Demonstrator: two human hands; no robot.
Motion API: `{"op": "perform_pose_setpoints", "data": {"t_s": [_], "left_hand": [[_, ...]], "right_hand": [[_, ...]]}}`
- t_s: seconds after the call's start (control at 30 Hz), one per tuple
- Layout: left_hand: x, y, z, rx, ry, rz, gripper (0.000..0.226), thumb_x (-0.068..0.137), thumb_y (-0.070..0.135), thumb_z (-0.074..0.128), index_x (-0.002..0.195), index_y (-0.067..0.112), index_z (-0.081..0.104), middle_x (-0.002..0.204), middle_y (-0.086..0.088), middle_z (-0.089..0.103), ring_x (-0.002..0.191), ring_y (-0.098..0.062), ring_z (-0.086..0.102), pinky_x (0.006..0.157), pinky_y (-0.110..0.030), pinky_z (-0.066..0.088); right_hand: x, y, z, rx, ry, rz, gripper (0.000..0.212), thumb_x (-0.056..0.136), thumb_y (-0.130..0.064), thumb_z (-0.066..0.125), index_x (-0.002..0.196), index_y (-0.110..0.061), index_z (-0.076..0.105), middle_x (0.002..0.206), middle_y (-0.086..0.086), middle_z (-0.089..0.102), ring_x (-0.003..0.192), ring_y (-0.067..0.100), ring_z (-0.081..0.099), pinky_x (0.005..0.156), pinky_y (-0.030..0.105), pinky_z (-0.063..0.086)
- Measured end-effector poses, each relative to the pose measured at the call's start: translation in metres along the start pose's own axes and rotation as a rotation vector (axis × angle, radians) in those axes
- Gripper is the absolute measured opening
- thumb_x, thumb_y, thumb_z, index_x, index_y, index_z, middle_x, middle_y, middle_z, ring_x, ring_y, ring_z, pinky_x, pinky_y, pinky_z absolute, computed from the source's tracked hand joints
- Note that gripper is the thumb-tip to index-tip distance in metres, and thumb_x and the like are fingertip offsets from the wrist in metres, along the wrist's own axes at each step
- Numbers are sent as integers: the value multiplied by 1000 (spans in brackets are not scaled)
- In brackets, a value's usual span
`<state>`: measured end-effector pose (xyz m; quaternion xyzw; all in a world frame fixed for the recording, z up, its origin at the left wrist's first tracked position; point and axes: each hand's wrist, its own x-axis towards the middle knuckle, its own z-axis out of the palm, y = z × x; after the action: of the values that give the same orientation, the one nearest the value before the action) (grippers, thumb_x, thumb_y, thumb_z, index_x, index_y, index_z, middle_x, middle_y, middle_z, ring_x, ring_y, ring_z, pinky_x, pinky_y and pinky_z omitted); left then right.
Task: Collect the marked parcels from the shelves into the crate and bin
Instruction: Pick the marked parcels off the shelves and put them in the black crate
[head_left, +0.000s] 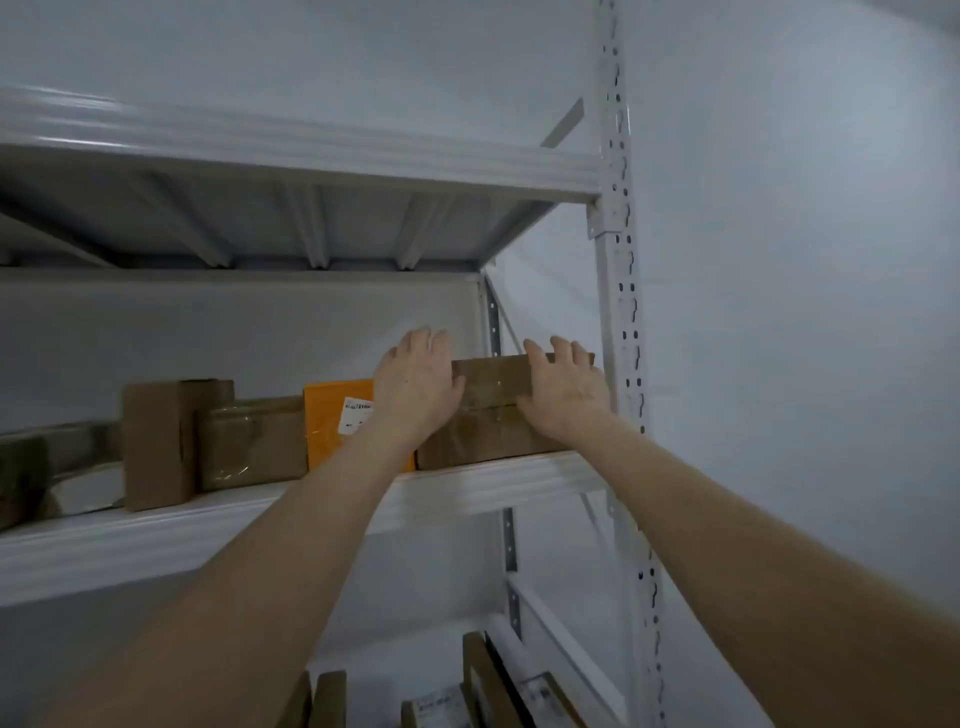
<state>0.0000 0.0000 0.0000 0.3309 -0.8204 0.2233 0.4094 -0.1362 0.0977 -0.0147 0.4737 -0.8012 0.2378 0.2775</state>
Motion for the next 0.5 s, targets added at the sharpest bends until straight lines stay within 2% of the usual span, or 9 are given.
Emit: {"op": "perform_pose_setpoints", "data": {"t_s": [0.1,0.17,0.27,0.37,0.43,0.5], "left_hand": [[7,2,4,62,15,-73,55,95,46,44,139,13,37,141,-12,43,129,-29,42,103,-41,37],[12,3,3,128,-27,-119,56,94,54,41,134,15,45,135,-12,49,125,-30,45,101,-43,38],[13,8,-4,221,-86,-140,51,92,58,43,120,19,61,119,-8,60,116,-27,51,98,-42,40],[8,20,-11,201,-57,-173,41,93,52,49,115,22,64,107,-3,66,106,-22,58,95,-39,42],[3,29,-17,201,-28,-190,36,94,48,49,115,23,64,105,-1,67,102,-20,60,92,-37,44],[-3,35,-22,176,1,-217,32,95,44,49,115,24,65,105,-1,67,99,-20,60,82,-34,47]], "right_hand": [[14,13,0,-70,-11,5,81,91,-48,55,153,-19,11,157,14,14,146,37,8,115,47,19],[23,19,0,-109,-15,-34,75,90,-53,54,149,-19,24,152,13,29,143,37,17,114,49,21],[28,22,-1,-132,45,-120,47,94,-42,52,134,-18,46,137,9,49,131,32,36,108,47,30],[29,31,-4,-94,116,-179,31,95,-23,51,125,-19,52,128,7,54,123,30,42,103,44,33],[29,38,-7,-54,158,-228,26,96,-21,49,121,-21,55,124,5,56,122,29,42,105,44,32],[30,44,-13,-23,196,-274,22,96,-21,47,117,-21,57,120,4,59,121,29,42,106,45,31]]}}
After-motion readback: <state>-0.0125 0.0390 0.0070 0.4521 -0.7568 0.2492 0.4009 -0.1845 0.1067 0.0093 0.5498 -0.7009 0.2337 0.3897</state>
